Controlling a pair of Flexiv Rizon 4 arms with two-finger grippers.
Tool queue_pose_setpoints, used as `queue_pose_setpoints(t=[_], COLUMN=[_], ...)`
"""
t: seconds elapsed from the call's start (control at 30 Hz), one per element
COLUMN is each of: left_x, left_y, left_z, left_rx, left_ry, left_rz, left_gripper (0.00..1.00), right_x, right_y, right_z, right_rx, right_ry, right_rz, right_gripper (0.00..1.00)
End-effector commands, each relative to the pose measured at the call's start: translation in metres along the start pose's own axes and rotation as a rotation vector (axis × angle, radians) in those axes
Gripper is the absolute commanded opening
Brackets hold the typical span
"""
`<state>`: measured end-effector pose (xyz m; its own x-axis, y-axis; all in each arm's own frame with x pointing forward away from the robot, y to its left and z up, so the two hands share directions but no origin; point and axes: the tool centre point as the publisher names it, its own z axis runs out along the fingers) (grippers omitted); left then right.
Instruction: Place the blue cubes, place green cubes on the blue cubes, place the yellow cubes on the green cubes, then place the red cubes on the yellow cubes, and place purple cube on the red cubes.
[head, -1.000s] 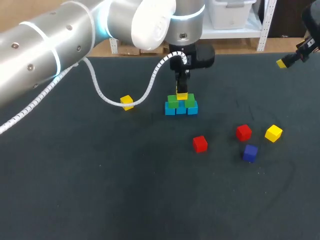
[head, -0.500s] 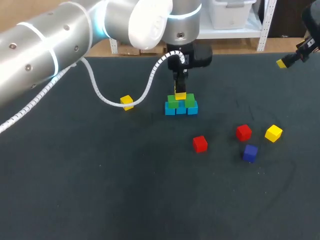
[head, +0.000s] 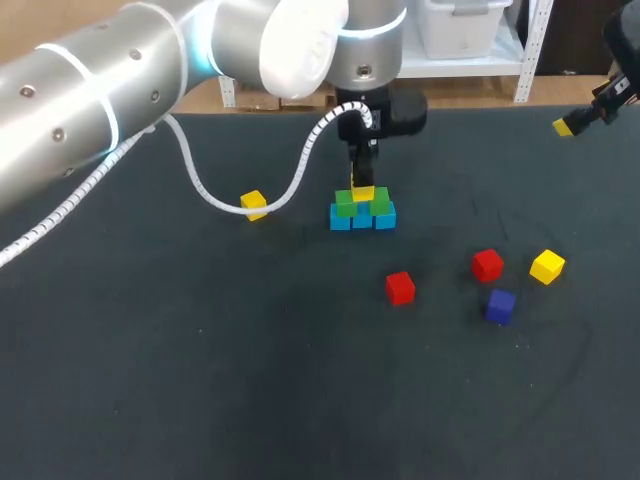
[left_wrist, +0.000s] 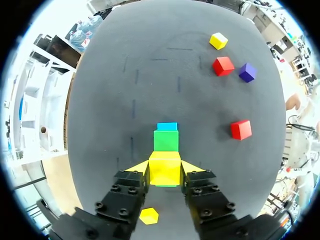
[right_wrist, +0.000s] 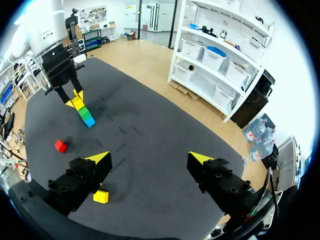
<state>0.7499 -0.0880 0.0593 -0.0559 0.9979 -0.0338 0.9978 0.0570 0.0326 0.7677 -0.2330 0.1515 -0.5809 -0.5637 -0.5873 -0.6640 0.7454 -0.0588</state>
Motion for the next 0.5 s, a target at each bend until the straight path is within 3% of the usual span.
queue_pose_setpoints(t=[0.03,0.37,0.5], left_x=[-0.0008,0.0011,0.0014], left_y=[0.0000,-0.0005,-0.0005], left_z=[0.0016,0.0021,0.0019], left_rx=[0.002,0.002,0.003], left_ry=[0.005,0.005,0.006], left_rz=[-0.002,-0.013,-0.013], left_gripper=[0.00,0.01,0.44], right_x=[-0.0006,-0.0006,-0.0006], right_y=[-0.0012,-0.0012,-0.0012], right_z=[0.0008,0.0008,0.0008], right_rx=[-0.004,-0.004,-0.004], right_ry=[0.000,0.000,0.000], right_rz=[0.000,0.000,0.000], right_gripper=[1.00,1.00,1.00])
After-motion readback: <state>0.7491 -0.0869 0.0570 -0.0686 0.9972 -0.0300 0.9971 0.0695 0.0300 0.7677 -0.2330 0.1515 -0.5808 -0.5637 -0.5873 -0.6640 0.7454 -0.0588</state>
